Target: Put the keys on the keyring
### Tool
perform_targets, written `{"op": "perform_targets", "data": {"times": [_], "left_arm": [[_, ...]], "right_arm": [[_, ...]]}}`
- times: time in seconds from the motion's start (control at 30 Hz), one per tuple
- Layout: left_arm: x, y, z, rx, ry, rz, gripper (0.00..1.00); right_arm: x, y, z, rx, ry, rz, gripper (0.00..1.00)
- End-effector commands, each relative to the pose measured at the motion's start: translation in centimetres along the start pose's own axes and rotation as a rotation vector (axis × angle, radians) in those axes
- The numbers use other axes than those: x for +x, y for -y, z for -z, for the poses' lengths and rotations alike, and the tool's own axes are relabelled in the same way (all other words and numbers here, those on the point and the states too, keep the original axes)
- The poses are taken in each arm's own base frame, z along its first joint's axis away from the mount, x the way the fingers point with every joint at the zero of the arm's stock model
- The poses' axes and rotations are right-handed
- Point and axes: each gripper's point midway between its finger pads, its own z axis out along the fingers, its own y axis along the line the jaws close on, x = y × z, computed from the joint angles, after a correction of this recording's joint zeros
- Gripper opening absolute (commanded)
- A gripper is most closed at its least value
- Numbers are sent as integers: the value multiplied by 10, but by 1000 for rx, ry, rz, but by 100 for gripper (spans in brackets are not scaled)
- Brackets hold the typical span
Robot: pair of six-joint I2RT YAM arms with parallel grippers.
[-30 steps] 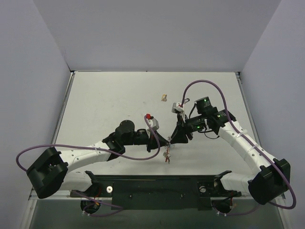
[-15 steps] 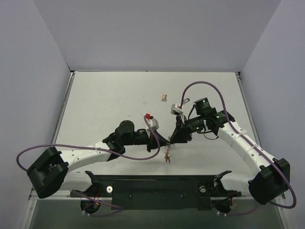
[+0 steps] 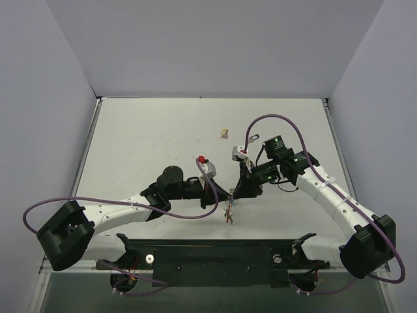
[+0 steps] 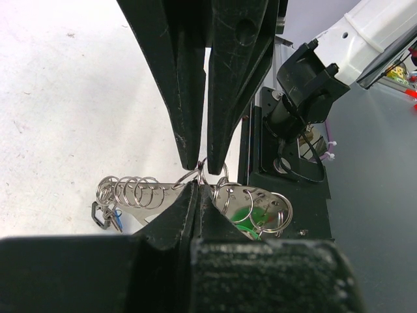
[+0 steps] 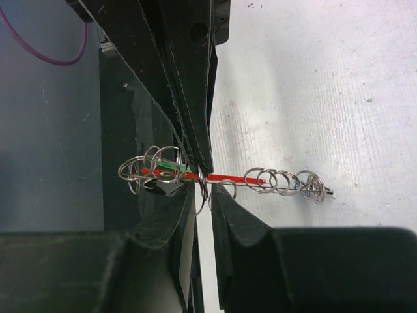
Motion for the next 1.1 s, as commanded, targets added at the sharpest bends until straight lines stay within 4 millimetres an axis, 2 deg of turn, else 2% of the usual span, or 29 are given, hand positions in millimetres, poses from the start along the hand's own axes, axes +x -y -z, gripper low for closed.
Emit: {"op": "perform_targets", "data": {"times": [0.0, 0.33, 0.4, 0.5, 0.73, 0.8, 0.83, 0.9, 0.97, 1.07], "left_arm": [[-28, 5, -2, 23, 103, -47, 0], [-27, 7, -3, 40, 109, -27, 0], [-27, 7, -3, 40, 113, -24, 0], [-26, 6, -3, 33, 113, -18, 0], [-24, 1, -3, 16, 130, 21, 0], [-23, 1, -2, 13, 136, 41, 0], [-22, 0, -3, 8, 137, 52, 0], [-19, -2, -2, -3, 142, 66, 0], [-17, -4, 0, -13, 148, 72, 0], [-12, -4, 2, -21, 148, 73, 0]], "right_arm": [[2, -5, 0, -27, -14, 26, 13], [3, -6, -4, -38, -28, 28, 14], [1, -6, -3, -38, -24, 28, 11], [0, -8, -2, -42, -20, 43, 0], [1, -12, 3, -28, -19, 62, 0], [2, -10, 4, -10, -22, 50, 11], [0, -9, 5, -2, -19, 42, 27], [-4, -8, 12, 22, 1, 30, 44], [-7, -7, 19, 37, 33, 5, 51], [-22, -6, 22, 40, 127, -67, 53]]}}
